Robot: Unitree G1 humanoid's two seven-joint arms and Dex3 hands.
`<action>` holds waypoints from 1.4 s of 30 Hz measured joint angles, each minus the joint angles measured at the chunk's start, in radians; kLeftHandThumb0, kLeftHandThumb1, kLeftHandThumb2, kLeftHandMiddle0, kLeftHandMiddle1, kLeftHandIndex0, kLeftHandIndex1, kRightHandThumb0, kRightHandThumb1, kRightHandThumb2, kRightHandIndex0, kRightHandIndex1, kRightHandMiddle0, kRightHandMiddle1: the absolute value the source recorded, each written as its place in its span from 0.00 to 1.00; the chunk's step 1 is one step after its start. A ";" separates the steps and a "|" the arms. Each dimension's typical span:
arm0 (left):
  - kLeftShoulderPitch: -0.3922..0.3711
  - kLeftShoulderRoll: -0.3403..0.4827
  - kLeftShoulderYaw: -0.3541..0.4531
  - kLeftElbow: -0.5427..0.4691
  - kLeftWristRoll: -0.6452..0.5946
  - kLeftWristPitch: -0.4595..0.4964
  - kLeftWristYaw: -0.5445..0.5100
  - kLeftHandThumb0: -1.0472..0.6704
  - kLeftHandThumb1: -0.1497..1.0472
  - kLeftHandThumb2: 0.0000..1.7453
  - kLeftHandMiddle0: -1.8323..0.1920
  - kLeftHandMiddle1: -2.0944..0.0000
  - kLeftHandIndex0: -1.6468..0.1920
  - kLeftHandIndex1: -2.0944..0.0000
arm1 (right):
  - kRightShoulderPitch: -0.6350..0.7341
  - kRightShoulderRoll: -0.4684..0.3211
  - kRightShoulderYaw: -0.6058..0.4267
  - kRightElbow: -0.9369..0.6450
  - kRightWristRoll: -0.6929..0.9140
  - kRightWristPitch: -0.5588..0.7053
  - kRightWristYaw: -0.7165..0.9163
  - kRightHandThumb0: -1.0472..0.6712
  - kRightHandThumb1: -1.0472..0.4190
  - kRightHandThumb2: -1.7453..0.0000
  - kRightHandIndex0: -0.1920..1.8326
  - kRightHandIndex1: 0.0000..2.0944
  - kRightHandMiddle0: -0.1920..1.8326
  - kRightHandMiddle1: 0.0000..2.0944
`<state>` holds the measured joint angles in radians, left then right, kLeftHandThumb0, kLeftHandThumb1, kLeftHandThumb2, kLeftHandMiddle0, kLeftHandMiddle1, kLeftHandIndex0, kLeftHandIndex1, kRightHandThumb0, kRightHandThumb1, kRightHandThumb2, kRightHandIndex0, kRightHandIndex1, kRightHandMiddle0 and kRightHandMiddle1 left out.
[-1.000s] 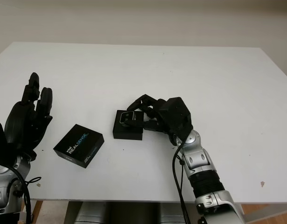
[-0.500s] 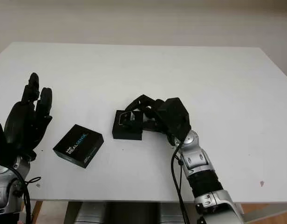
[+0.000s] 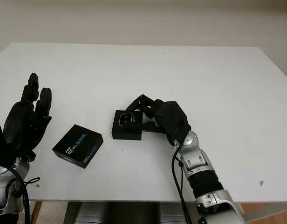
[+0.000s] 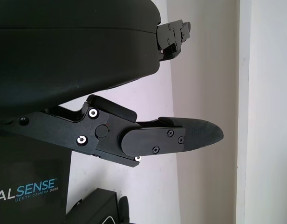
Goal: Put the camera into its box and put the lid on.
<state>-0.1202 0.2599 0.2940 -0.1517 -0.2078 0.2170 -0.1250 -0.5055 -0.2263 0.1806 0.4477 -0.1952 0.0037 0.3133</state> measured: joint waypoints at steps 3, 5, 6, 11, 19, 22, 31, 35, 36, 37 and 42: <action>0.000 0.009 0.000 0.000 0.000 0.000 -0.003 0.21 1.00 0.25 1.00 0.98 1.00 0.99 | 0.000 -0.032 0.032 -0.031 -0.068 -0.017 -0.014 0.25 0.07 0.97 0.12 0.02 0.20 0.24; 0.000 0.015 0.000 0.000 0.000 0.001 -0.003 0.20 1.00 0.25 0.99 0.97 0.99 0.99 | 0.000 -0.046 0.045 -0.041 -0.100 -0.041 -0.032 0.23 0.08 0.97 0.10 0.02 0.20 0.17; 0.000 0.015 0.001 0.000 0.000 0.005 -0.002 0.20 1.00 0.25 0.99 0.97 0.99 0.99 | 0.002 -0.053 0.051 -0.046 -0.118 -0.056 -0.045 0.23 0.08 0.97 0.10 0.02 0.20 0.15; 0.000 0.015 0.001 0.000 -0.002 0.010 0.000 0.21 1.00 0.25 0.99 0.97 1.00 0.99 | 0.015 -0.085 0.080 -0.063 -0.203 -0.139 -0.106 0.21 0.07 0.97 0.07 0.01 0.18 0.11; 0.000 0.019 0.001 0.000 -0.002 0.021 -0.010 0.20 1.00 0.25 1.00 0.98 1.00 0.99 | 0.040 -0.101 0.098 -0.119 -0.289 -0.173 -0.172 0.21 0.06 0.97 0.06 0.01 0.16 0.07; 0.000 0.019 0.001 0.000 -0.002 0.022 -0.012 0.20 1.00 0.25 1.00 0.98 1.00 0.99 | 0.052 -0.117 0.100 -0.182 -0.326 -0.169 -0.175 0.20 0.04 0.96 0.05 0.01 0.13 0.05; 0.000 0.019 0.004 0.000 -0.002 0.021 -0.017 0.21 1.00 0.25 1.00 0.98 1.00 1.00 | 0.105 -0.180 0.127 -0.333 -0.436 -0.186 -0.169 0.12 0.00 0.79 0.06 0.03 0.11 0.03; 0.000 0.019 0.004 0.000 -0.001 0.021 -0.018 0.21 1.00 0.26 1.00 0.98 1.00 1.00 | 0.112 -0.199 0.141 -0.352 -0.469 -0.201 -0.158 0.11 0.00 0.73 0.05 0.02 0.10 0.02; 0.000 0.019 0.004 0.000 -0.001 0.021 -0.017 0.21 1.00 0.26 1.00 0.98 1.00 1.00 | 0.112 -0.206 0.145 -0.353 -0.477 -0.204 -0.150 0.11 0.00 0.73 0.05 0.02 0.10 0.02; 0.000 0.019 0.004 0.000 -0.001 0.021 -0.017 0.21 1.00 0.26 1.00 0.98 1.00 1.00 | 0.112 -0.214 0.151 -0.353 -0.489 -0.210 -0.145 0.12 0.00 0.72 0.05 0.02 0.10 0.02; 0.000 0.018 0.004 0.000 0.000 0.021 -0.015 0.21 1.00 0.25 1.00 0.98 1.00 1.00 | 0.112 -0.241 0.178 -0.353 -0.535 -0.224 -0.118 0.11 0.00 0.71 0.03 0.02 0.09 0.02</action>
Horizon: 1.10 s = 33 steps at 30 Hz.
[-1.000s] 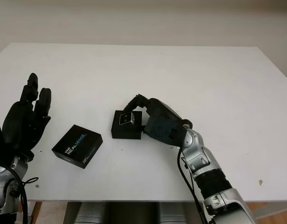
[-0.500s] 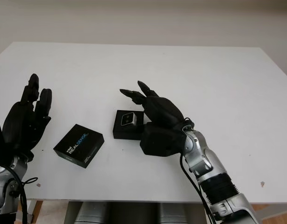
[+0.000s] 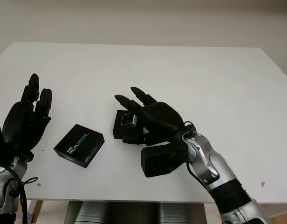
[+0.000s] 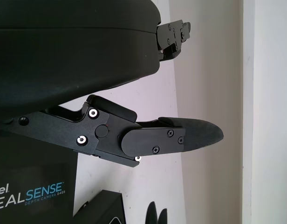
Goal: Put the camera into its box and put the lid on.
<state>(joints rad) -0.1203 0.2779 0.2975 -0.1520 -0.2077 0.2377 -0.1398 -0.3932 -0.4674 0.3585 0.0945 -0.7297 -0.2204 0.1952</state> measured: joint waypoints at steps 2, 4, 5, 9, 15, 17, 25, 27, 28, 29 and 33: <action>0.000 -0.002 0.000 -0.002 -0.004 0.000 0.002 0.21 1.00 0.25 1.00 0.98 1.00 0.99 | 0.000 -0.006 0.006 0.002 -0.017 -0.002 0.005 0.10 0.00 0.70 0.03 0.02 0.09 0.02; 0.000 -0.003 0.000 -0.004 -0.006 0.001 0.003 0.21 1.00 0.25 1.00 0.98 1.00 0.99 | -0.001 -0.010 0.017 0.007 -0.035 0.000 0.018 0.09 0.00 0.69 0.03 0.02 0.09 0.02; 0.000 -0.003 0.000 -0.006 -0.006 0.001 0.003 0.21 1.00 0.26 1.00 0.98 1.00 1.00 | -0.001 -0.010 0.022 0.010 -0.041 0.003 0.029 0.08 0.00 0.69 0.03 0.02 0.09 0.02; 0.002 -0.002 0.000 -0.008 -0.006 0.000 0.000 0.21 1.00 0.27 1.00 0.98 1.00 1.00 | -0.003 -0.010 0.033 0.027 -0.056 0.026 0.059 0.09 0.00 0.69 0.02 0.02 0.08 0.02; 0.005 -0.003 0.001 -0.010 -0.009 0.000 0.004 0.21 1.00 0.25 1.00 0.98 1.00 0.99 | -0.030 -0.008 0.043 0.046 -0.084 0.063 0.080 0.09 0.00 0.71 0.03 0.02 0.08 0.02; 0.007 -0.003 0.001 -0.012 -0.009 0.000 0.003 0.21 1.00 0.26 1.00 0.98 1.00 1.00 | -0.033 -0.007 0.045 0.051 -0.084 0.071 0.083 0.09 0.00 0.71 0.03 0.02 0.08 0.02; 0.011 -0.002 0.003 -0.021 -0.009 0.000 -0.002 0.22 1.00 0.26 1.00 0.98 1.00 1.00 | -0.037 -0.007 0.061 0.053 -0.091 0.093 0.102 0.07 0.00 0.68 0.02 0.02 0.09 0.03; 0.012 -0.002 0.003 -0.021 -0.010 0.000 -0.003 0.22 1.00 0.26 1.00 0.98 1.00 1.00 | -0.037 -0.007 0.062 0.052 -0.091 0.097 0.107 0.07 0.00 0.68 0.02 0.02 0.09 0.03; 0.012 -0.001 0.003 -0.021 -0.009 0.000 -0.003 0.22 1.00 0.26 1.00 0.98 1.00 1.00 | -0.037 -0.007 0.062 0.052 -0.091 0.099 0.109 0.07 0.00 0.68 0.02 0.02 0.09 0.03; 0.013 -0.001 0.004 -0.022 -0.009 0.000 -0.002 0.22 1.00 0.26 1.00 0.98 1.00 1.00 | -0.037 -0.007 0.062 0.051 -0.091 0.101 0.111 0.07 0.00 0.68 0.02 0.02 0.09 0.03; 0.014 -0.001 0.007 -0.023 -0.011 0.000 -0.001 0.22 1.00 0.26 1.00 0.98 1.00 0.99 | -0.035 -0.007 0.062 0.047 -0.088 0.108 0.112 0.08 0.00 0.70 0.03 0.03 0.09 0.03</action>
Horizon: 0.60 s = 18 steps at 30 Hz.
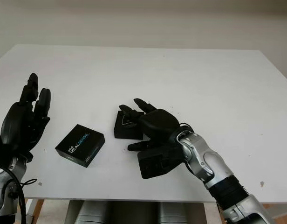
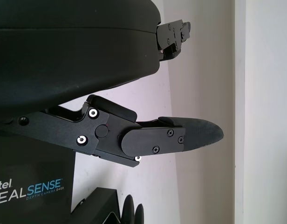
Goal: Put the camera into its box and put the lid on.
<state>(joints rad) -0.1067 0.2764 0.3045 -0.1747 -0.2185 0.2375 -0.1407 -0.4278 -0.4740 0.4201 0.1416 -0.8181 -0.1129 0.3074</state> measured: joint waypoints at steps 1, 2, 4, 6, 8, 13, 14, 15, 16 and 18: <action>0.000 0.000 0.001 0.000 0.000 0.000 0.000 0.22 1.00 0.26 1.00 0.98 1.00 0.99 | 0.003 0.000 -0.001 -0.002 0.000 0.000 -0.001 0.08 0.00 0.70 0.03 0.03 0.09 0.03; 0.000 0.000 0.002 0.000 0.000 0.000 0.000 0.22 1.00 0.26 1.00 0.98 1.00 0.99 | 0.006 -0.001 -0.001 -0.005 0.001 0.000 -0.002 0.08 0.00 0.70 0.03 0.03 0.09 0.03; 0.000 0.000 0.002 -0.001 0.000 0.000 0.001 0.21 1.00 0.26 0.99 0.97 1.00 0.99 | 0.017 -0.004 -0.005 -0.018 0.004 0.000 -0.001 0.08 0.00 0.70 0.02 0.03 0.09 0.03; 0.000 0.000 0.002 -0.001 0.001 0.000 0.005 0.21 1.00 0.26 1.00 0.98 1.00 0.99 | 0.033 -0.011 -0.008 -0.037 0.009 0.000 0.003 0.08 0.00 0.70 0.03 0.03 0.09 0.03; 0.000 0.000 0.001 -0.001 0.001 0.000 0.006 0.21 1.00 0.25 1.00 0.98 1.00 1.00 | 0.045 -0.019 -0.010 -0.050 0.012 -0.001 0.007 0.08 0.00 0.70 0.03 0.03 0.09 0.03; 0.000 0.000 0.001 -0.005 0.000 0.001 0.006 0.21 1.00 0.25 1.00 0.98 1.00 1.00 | 0.090 -0.048 -0.029 -0.082 0.026 -0.011 0.008 0.08 0.00 0.70 0.04 0.03 0.11 0.03; 0.000 0.000 0.002 -0.005 0.000 0.001 0.006 0.21 1.00 0.25 1.00 0.98 1.00 1.00 | 0.097 -0.054 -0.032 -0.089 0.027 -0.011 0.009 0.08 0.00 0.70 0.05 0.03 0.11 0.03; 0.000 0.000 0.001 -0.005 0.000 0.001 0.006 0.22 1.00 0.25 1.00 0.98 1.00 1.00 | 0.102 -0.059 -0.034 -0.098 0.027 -0.010 0.014 0.08 0.00 0.70 0.05 0.03 0.11 0.03; 0.000 0.000 0.001 -0.005 0.000 0.000 0.006 0.22 1.00 0.26 1.00 0.98 1.00 1.00 | 0.106 -0.064 -0.036 -0.108 0.027 -0.007 0.021 0.09 0.00 0.71 0.05 0.03 0.11 0.03; 0.000 0.000 0.001 -0.005 0.002 0.000 0.006 0.21 1.00 0.26 1.00 0.98 1.00 1.00 | 0.109 -0.072 -0.041 -0.117 0.027 0.000 0.035 0.09 0.00 0.72 0.05 0.03 0.12 0.03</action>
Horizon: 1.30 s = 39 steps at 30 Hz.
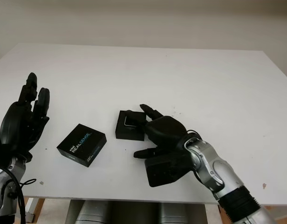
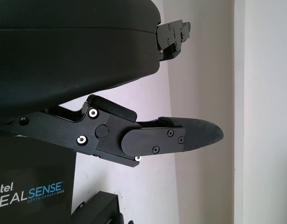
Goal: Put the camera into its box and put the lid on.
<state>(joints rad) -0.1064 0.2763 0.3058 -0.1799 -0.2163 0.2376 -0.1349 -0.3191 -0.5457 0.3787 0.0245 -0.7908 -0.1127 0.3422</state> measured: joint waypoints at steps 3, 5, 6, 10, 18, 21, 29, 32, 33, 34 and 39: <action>0.000 0.000 0.000 0.000 0.004 0.000 0.001 0.21 1.00 0.26 1.00 0.98 1.00 1.00 | 0.002 -0.007 -0.003 -0.005 0.000 0.001 0.008 0.10 0.00 0.72 0.05 0.03 0.12 0.03; 0.000 0.000 0.000 0.000 0.001 0.000 -0.001 0.21 1.00 0.25 1.00 0.98 1.00 1.00 | 0.002 -0.008 -0.005 -0.005 0.000 0.002 0.009 0.09 0.00 0.72 0.06 0.03 0.12 0.03; 0.000 0.000 0.000 0.000 -0.001 0.000 -0.002 0.21 1.00 0.25 1.00 0.98 1.00 1.00 | 0.003 -0.008 -0.006 -0.005 0.000 0.002 0.007 0.09 0.00 0.72 0.06 0.03 0.12 0.03; 0.000 0.000 0.000 0.000 -0.003 0.000 -0.002 0.21 1.00 0.24 1.00 0.98 1.00 1.00 | 0.003 -0.008 -0.006 -0.004 0.002 0.002 0.001 0.09 0.00 0.72 0.06 0.03 0.12 0.03; -0.006 -0.004 0.000 0.000 0.010 -0.016 0.028 0.21 1.00 0.23 0.96 0.96 0.97 0.98 | 0.009 0.086 -0.092 0.029 0.151 -0.008 -0.160 0.14 0.00 0.77 0.08 0.03 0.09 0.02; -0.007 -0.028 0.001 -0.012 0.012 -0.031 0.070 0.23 1.00 0.19 0.91 0.95 0.94 0.96 | -0.003 0.136 -0.150 0.029 0.266 -0.007 -0.173 0.18 0.00 0.81 0.08 0.03 0.09 0.02; -0.006 0.111 -0.020 -0.103 0.182 -0.055 0.033 0.18 1.00 0.09 0.78 0.95 0.83 0.93 | -0.096 0.208 -0.319 -0.044 0.595 0.131 -0.098 0.16 0.00 0.79 0.05 0.01 0.08 0.02; 0.002 0.208 -0.022 -0.121 0.199 -0.063 -0.072 0.20 0.96 0.04 0.79 0.97 0.83 0.94 | -0.138 0.202 -0.371 -0.043 0.704 0.186 -0.032 0.15 0.00 0.76 0.05 0.02 0.08 0.02; 0.005 0.238 -0.021 -0.122 0.203 -0.075 -0.107 0.20 0.94 0.04 0.79 0.97 0.82 0.94 | -0.150 0.198 -0.387 -0.042 0.738 0.207 -0.011 0.17 0.00 0.75 0.05 0.02 0.07 0.01; 0.006 0.268 -0.021 -0.122 0.205 -0.092 -0.138 0.19 0.93 0.03 0.80 0.97 0.82 0.94 | -0.160 0.192 -0.405 -0.041 0.771 0.230 0.007 0.17 0.00 0.75 0.05 0.02 0.07 0.01; -0.004 0.387 -0.022 -0.085 0.214 -0.189 -0.275 0.15 0.91 0.03 0.81 0.98 0.82 0.96 | -0.180 0.196 -0.490 -0.046 0.931 0.390 0.027 0.19 0.00 0.72 0.02 0.01 0.03 0.00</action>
<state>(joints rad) -0.1104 0.6630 0.2841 -0.2654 -0.0022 0.0486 -0.4097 -0.4990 -0.3498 -0.1114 -0.0213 0.1403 0.2769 0.3691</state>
